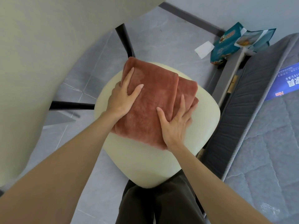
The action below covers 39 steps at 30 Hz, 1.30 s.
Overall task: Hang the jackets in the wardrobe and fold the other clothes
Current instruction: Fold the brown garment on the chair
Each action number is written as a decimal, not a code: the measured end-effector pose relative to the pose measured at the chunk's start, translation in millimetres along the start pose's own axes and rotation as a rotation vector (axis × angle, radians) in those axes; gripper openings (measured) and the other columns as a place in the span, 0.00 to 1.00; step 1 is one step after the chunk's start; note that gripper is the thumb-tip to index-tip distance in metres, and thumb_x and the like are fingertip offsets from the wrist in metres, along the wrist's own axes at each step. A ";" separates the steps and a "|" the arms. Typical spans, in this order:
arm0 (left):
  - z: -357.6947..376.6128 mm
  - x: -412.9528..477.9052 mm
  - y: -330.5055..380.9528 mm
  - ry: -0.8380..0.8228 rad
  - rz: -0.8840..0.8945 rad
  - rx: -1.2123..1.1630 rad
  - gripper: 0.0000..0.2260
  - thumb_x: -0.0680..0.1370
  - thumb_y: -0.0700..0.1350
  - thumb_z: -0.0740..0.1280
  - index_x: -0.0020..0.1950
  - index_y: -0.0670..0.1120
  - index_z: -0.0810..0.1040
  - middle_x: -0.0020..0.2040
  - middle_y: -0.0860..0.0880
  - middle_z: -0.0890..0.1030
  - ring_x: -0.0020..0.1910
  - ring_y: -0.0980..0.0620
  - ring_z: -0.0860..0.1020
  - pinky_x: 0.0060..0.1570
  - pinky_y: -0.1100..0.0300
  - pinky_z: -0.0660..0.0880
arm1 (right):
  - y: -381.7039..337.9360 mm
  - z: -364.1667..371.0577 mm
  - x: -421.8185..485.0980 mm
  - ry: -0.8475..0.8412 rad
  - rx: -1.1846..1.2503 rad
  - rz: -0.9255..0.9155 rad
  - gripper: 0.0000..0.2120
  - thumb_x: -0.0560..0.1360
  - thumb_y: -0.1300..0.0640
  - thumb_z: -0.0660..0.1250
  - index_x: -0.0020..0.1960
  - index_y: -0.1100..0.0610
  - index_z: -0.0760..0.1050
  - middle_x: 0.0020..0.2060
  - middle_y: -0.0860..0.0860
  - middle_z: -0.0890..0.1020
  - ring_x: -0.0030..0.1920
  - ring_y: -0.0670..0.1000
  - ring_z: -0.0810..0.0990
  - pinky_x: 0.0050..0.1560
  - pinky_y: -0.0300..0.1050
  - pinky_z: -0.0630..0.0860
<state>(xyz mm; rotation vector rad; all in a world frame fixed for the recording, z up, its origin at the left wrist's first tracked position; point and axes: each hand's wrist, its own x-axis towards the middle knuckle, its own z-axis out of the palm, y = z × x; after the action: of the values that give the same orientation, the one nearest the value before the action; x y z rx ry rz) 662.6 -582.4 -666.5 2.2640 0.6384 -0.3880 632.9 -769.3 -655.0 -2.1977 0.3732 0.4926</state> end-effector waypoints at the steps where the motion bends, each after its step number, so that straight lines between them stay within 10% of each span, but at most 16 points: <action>1: -0.6 -4.4 -0.3 0.007 -0.021 -0.027 0.29 0.72 0.74 0.54 0.70 0.76 0.46 0.68 0.47 0.70 0.64 0.44 0.72 0.58 0.50 0.68 | -0.6 -1.6 -3.1 -0.005 0.022 0.051 0.42 0.67 0.28 0.63 0.72 0.28 0.41 0.77 0.48 0.42 0.74 0.58 0.53 0.71 0.63 0.60; 7: -9.6 -19.1 -12.0 -0.075 -0.045 -0.081 0.36 0.66 0.76 0.60 0.68 0.78 0.43 0.65 0.45 0.72 0.60 0.42 0.76 0.54 0.52 0.68 | -9.1 -11.1 1.5 -0.127 0.064 0.036 0.43 0.63 0.26 0.67 0.69 0.23 0.44 0.66 0.52 0.64 0.52 0.47 0.71 0.58 0.51 0.71; 12: -1.0 -38.5 -18.9 0.013 -0.101 -0.117 0.36 0.68 0.75 0.58 0.70 0.75 0.43 0.64 0.51 0.77 0.59 0.44 0.78 0.54 0.59 0.67 | -14.0 -19.8 21.1 -0.271 0.039 -0.047 0.41 0.63 0.28 0.69 0.69 0.24 0.49 0.69 0.41 0.69 0.63 0.47 0.72 0.62 0.47 0.69; 20: 18.7 -115.3 -27.9 0.085 -0.319 -0.340 0.35 0.68 0.76 0.57 0.71 0.72 0.45 0.67 0.54 0.74 0.61 0.47 0.76 0.55 0.61 0.67 | -20.7 -41.0 12.4 -0.499 0.045 -0.088 0.36 0.63 0.32 0.72 0.66 0.24 0.58 0.58 0.29 0.69 0.53 0.38 0.71 0.46 0.31 0.65; 27: 22.1 -209.9 -29.6 0.157 -0.347 -0.455 0.35 0.69 0.75 0.58 0.71 0.72 0.46 0.69 0.56 0.71 0.61 0.50 0.76 0.55 0.62 0.68 | -5.8 -67.2 -65.3 -0.554 -0.024 -0.196 0.34 0.66 0.32 0.70 0.66 0.24 0.56 0.68 0.35 0.68 0.60 0.44 0.73 0.60 0.46 0.69; 39: -14.1 -389.5 -95.7 0.357 -0.396 -0.450 0.37 0.69 0.76 0.54 0.74 0.67 0.44 0.73 0.52 0.67 0.65 0.44 0.73 0.63 0.52 0.68 | -11.6 -47.5 -233.9 -0.635 -0.152 -0.472 0.32 0.71 0.34 0.66 0.70 0.28 0.55 0.62 0.32 0.70 0.58 0.45 0.75 0.60 0.43 0.69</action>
<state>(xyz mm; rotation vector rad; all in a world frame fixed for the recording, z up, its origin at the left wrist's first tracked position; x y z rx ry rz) 287.6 -641.9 -536.5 1.7795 1.2331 -0.0118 442.8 -777.0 -510.5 -2.0397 -0.5218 0.9227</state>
